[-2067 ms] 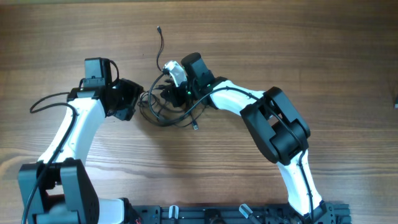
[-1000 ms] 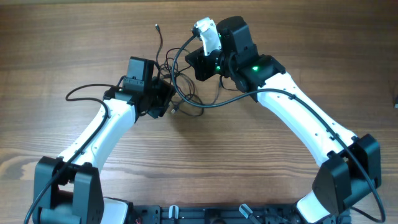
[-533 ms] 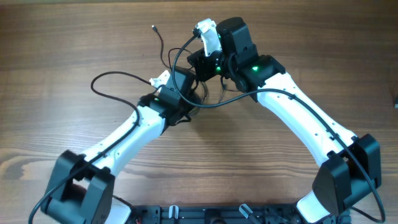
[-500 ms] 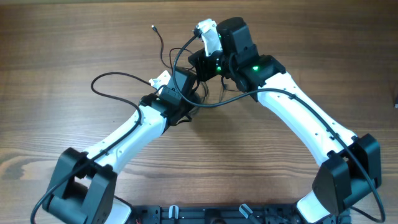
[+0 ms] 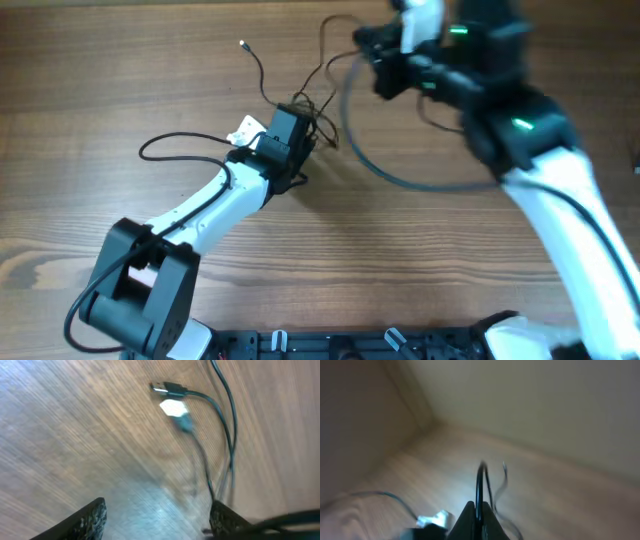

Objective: Untangle cables
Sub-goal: 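Move the right gripper far right, drawing a cable out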

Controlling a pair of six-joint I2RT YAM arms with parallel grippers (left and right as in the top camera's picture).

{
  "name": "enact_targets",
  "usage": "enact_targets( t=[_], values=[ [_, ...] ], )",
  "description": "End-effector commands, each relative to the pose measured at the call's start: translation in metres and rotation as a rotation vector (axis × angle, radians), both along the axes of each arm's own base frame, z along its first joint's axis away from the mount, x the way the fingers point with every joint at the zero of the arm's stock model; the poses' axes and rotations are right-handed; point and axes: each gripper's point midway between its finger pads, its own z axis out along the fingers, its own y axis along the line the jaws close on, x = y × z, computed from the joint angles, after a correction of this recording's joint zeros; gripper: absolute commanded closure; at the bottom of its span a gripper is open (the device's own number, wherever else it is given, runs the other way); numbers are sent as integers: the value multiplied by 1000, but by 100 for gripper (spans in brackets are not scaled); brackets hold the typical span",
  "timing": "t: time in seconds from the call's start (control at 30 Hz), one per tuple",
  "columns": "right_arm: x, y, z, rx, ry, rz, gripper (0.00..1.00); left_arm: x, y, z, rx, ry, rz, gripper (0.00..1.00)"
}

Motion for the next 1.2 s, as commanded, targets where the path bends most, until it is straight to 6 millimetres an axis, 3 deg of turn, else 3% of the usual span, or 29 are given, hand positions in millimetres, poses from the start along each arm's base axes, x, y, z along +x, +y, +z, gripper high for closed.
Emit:
enact_targets(
  t=[0.0,0.07,0.13,0.23,0.27,0.33,0.43,0.53,0.6,0.67,0.73,0.8,0.9,1.0,1.03,1.07,1.17],
  values=[
    [-74,-20,115,105,-275,92,96,5,-7,-22,-25,29,3,32],
    [-106,-44,162,116,-436,55,96,2,-8,-38,-22,66,-5,31],
    [-118,-76,193,115,-542,-85,96,-1,-7,-46,-12,89,-3,30],
    [-115,-158,227,40,-690,-541,96,-1,0,-48,-6,101,12,30],
    [-112,-183,232,-4,-718,-683,96,-4,7,-51,5,124,22,32],
    [-108,-206,235,-95,-747,-825,96,-8,15,-54,17,151,38,36],
    [-107,-261,253,-272,-810,-1203,96,-18,38,-61,47,222,85,53],
    [-96,-281,261,-425,-836,-1404,96,-28,58,-65,71,285,126,53],
    [-77,-282,263,-497,-876,-1452,96,-36,68,-68,84,324,147,55],
    [-58,-300,259,-489,-891,-1527,96,-41,74,-69,94,352,159,55],
    [-17,-319,230,-542,-817,-1499,96,-43,71,-69,90,356,148,48],
    [39,-341,183,-519,-711,-1365,96,-45,64,-69,94,355,127,47],
    [114,-402,110,-489,-631,-1222,96,-48,55,-69,99,354,101,45],
    [161,-440,52,-474,-617,-1157,96,-49,51,-69,101,352,88,45],
    [178,-452,16,-433,-549,-1155,96,-49,50,-69,101,352,87,45],
    [202,-465,-55,-358,-384,-1148,96,-49,50,-69,101,352,87,44],
    [227,-475,-183,-268,-111,-1151,96,-49,50,-69,101,352,87,42]
  ],
)
